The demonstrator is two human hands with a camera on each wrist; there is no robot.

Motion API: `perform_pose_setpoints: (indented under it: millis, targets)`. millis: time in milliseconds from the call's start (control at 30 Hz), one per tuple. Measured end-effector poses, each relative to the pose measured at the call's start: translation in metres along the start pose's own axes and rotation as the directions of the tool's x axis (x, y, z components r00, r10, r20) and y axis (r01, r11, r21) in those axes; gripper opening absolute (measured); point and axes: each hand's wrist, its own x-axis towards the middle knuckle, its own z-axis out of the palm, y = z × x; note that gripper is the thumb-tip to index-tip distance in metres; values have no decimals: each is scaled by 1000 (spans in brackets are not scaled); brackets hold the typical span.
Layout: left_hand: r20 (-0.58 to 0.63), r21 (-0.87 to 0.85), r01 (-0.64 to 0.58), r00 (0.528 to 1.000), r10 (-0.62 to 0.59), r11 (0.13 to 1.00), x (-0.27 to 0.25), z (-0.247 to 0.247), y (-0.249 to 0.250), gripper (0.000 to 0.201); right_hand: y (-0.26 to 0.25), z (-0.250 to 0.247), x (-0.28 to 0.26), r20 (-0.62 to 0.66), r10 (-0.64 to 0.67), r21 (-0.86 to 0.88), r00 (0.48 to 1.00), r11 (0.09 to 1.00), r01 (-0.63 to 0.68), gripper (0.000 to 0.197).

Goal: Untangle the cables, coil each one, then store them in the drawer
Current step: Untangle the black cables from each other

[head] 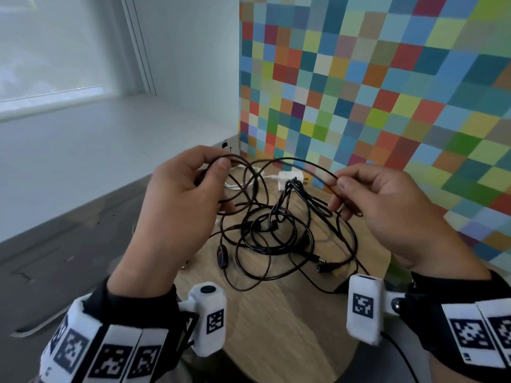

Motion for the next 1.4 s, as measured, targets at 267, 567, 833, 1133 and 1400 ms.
perform_pose_setpoints:
  millis: [267, 567, 833, 1133, 1400]
  targets:
    - [128, 80, 7, 992, -17, 997, -3, 13, -2, 28, -25, 8, -14, 125, -118, -19, 985, 992, 121, 25]
    - [166, -2, 22, 986, -21, 1000, -7, 15, 0, 21, -29, 18, -19, 158, -200, 44, 967, 980, 195, 26]
    - [328, -388, 177, 944, -44, 904, -7, 9, 3, 28, -33, 27, -22, 247, -202, 49, 948, 979, 196, 22]
    - [195, -404, 99, 981, -20, 909, -5, 1, 10, 30, -27, 22, -17, 90, -174, 229, 981, 962, 150, 14]
    - [356, 439, -190, 934, 24, 878, -10, -2, 8, 81, -23, 22, -11, -8, -66, 460, 998, 886, 62, 21]
